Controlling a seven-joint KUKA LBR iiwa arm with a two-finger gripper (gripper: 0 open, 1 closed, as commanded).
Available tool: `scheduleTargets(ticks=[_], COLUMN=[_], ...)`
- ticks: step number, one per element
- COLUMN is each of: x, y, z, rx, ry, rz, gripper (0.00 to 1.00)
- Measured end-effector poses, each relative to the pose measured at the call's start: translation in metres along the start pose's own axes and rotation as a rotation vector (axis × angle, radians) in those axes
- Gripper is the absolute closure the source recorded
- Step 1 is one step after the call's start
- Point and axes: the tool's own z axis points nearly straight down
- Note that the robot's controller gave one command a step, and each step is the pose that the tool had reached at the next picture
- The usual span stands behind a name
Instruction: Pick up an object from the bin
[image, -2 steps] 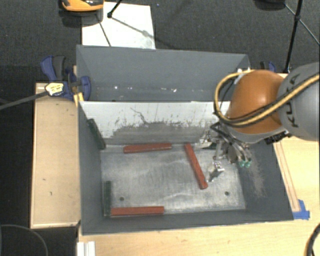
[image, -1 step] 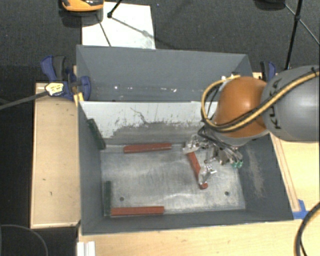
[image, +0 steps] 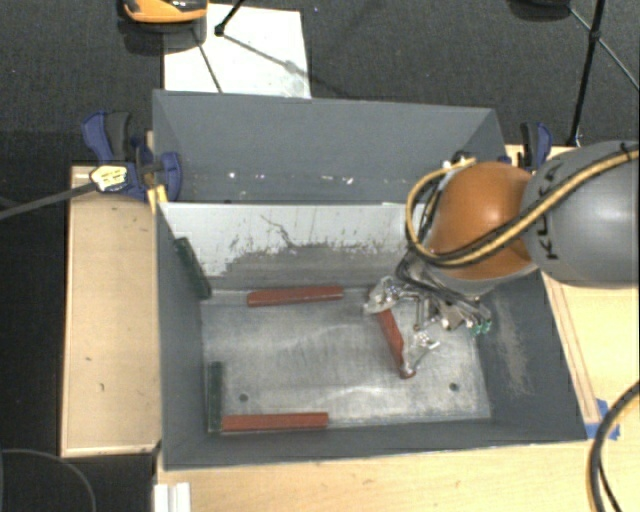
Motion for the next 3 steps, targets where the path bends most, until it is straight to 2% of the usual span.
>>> scheduleTargets(ticks=[1,2,3], x=[0.011,0.011,0.015], y=[-0.03,-0.029,-0.066], z=[0.007,0.007,-0.126], rx=[0.002,0.002,0.003], ry=[-0.001,-0.001,0.001], rz=[-0.291,-0.29,-0.24], gripper=[1.0,1.0,1.0])
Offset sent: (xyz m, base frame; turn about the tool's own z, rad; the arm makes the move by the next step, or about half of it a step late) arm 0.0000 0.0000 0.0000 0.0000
